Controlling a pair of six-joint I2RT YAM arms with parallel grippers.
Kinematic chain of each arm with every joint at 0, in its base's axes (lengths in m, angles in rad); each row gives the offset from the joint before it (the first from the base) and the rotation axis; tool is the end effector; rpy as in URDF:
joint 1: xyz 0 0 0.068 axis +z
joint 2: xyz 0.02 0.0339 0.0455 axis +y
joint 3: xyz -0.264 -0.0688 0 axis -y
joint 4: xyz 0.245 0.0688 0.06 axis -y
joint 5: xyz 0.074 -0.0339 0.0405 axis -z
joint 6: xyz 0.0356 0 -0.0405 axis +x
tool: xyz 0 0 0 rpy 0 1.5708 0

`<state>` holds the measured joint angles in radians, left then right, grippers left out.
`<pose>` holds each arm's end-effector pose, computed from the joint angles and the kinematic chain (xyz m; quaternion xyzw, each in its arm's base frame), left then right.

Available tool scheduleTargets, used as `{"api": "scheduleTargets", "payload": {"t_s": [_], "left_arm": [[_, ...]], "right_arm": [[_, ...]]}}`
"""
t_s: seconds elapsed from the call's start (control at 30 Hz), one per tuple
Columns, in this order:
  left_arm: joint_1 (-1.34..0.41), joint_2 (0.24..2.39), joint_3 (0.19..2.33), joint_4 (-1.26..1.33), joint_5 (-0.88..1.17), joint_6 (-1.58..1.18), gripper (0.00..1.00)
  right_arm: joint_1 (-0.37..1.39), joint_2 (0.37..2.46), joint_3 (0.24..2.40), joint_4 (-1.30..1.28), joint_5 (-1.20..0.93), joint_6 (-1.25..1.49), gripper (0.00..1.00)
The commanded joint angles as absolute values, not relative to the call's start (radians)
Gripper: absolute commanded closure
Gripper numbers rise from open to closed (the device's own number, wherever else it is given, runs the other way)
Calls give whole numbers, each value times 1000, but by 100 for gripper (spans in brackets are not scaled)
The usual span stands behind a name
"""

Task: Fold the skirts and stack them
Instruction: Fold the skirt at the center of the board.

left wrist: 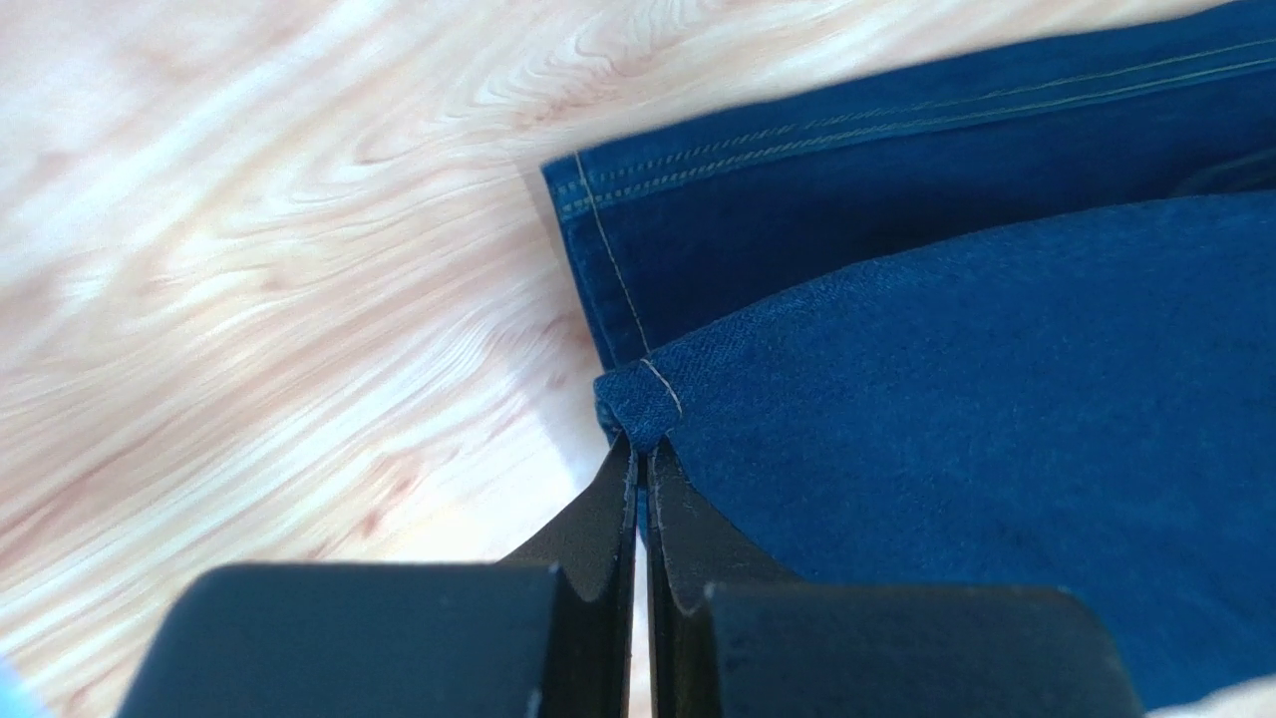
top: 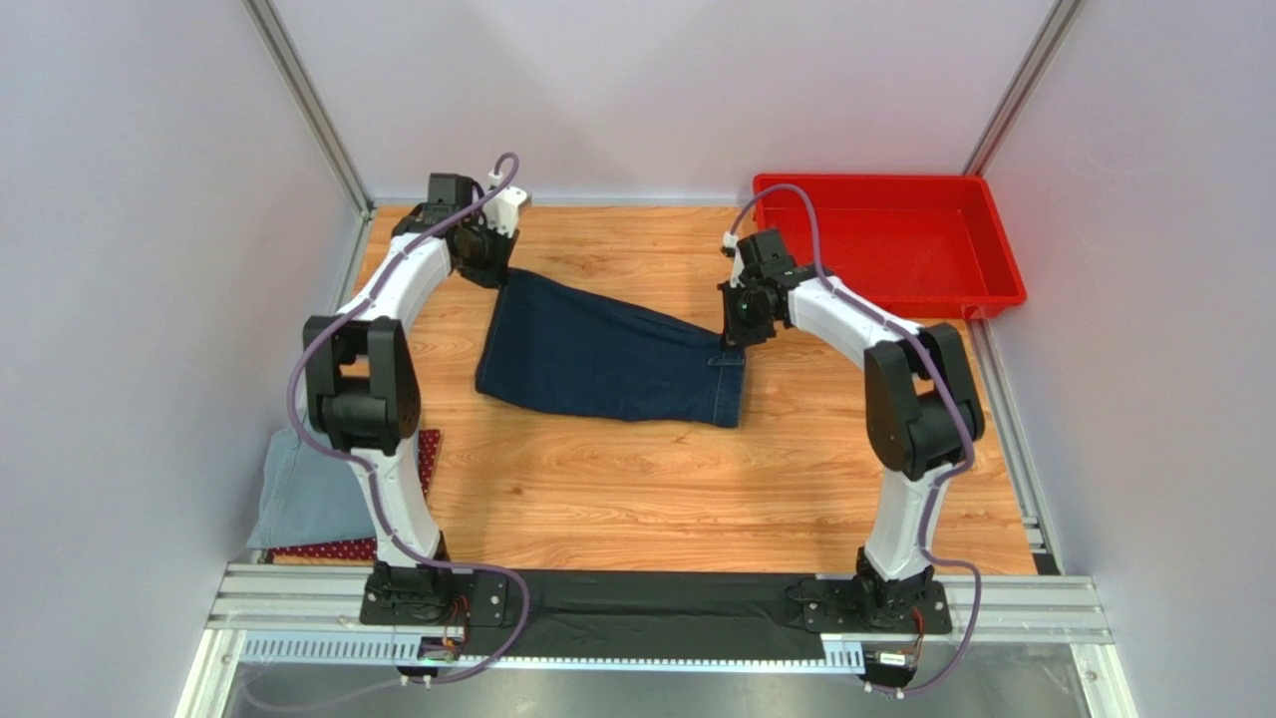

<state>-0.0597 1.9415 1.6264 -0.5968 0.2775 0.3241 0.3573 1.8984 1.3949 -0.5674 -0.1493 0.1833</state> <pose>0.4321 -0.0356 0.2551 0.2227 0.9114 -0.0875 0.3349 0.3737 0.1452 0.2020 -0.1023 0.9610 0.1355 0.2184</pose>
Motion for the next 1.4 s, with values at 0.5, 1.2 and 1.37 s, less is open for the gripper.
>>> {"api": "scheduleTargets", "payload": {"t_s": [0.5,1.2,1.37], "left_arm": [[-75,2004,1692,-610,158,238,36],[-173,1776,1146,-542,31,351,67],[-155,1838,1131,-529,5,357,67]], "right_arm": [[376,1755,1332,-449,158,242,51],[500,1729,1065,-376,-75,354,89],[453,1810,1069,-359,-52,328,90]]}}
